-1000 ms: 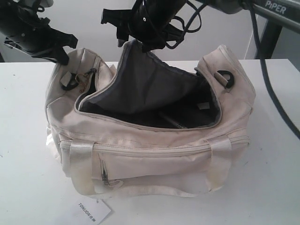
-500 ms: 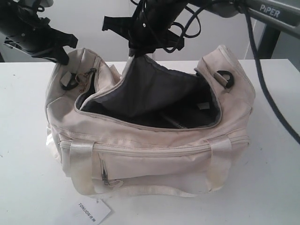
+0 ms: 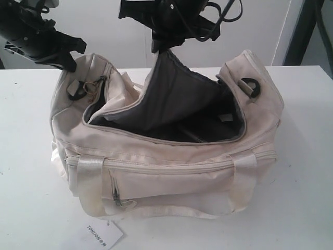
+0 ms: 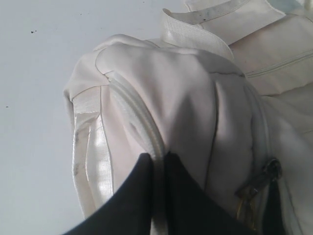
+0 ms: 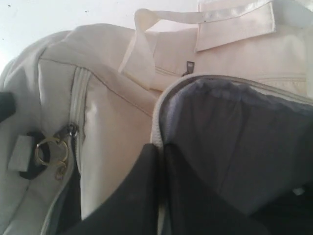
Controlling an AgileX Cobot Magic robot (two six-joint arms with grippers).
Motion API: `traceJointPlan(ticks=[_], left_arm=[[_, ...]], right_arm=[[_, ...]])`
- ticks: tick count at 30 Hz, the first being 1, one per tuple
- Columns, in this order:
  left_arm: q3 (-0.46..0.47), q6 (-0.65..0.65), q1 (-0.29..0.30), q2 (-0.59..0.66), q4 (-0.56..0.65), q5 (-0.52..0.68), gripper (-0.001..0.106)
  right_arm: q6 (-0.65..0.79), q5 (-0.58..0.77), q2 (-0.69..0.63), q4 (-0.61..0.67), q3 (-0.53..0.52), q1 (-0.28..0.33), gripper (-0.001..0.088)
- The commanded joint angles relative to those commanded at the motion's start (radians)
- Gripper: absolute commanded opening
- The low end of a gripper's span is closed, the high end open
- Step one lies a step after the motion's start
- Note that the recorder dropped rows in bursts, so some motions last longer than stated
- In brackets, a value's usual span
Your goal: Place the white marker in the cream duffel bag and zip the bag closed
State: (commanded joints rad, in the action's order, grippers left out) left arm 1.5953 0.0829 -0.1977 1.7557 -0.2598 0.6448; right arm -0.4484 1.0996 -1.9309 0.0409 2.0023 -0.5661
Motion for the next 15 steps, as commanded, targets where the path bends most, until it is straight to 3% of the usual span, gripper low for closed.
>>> traceJointPlan(ticks=[8, 13, 15], left_arm=[[0.0, 0.0, 0.0, 0.0, 0.0, -0.002, 0.0], [0.0, 0.0, 0.0, 0.0, 0.0, -0.002, 0.0], [0.0, 0.0, 0.0, 0.0, 0.0, -0.002, 0.0]], right_arm=[[-0.02, 0.113, 0.028, -0.041, 0.0, 0.0, 0.0012], [-0.247, 0.122, 0.056, -0.124, -0.002, 0.0, 0.0013], [-0.275, 0.122, 0.07, -0.121, -0.002, -0.004, 0.0013]])
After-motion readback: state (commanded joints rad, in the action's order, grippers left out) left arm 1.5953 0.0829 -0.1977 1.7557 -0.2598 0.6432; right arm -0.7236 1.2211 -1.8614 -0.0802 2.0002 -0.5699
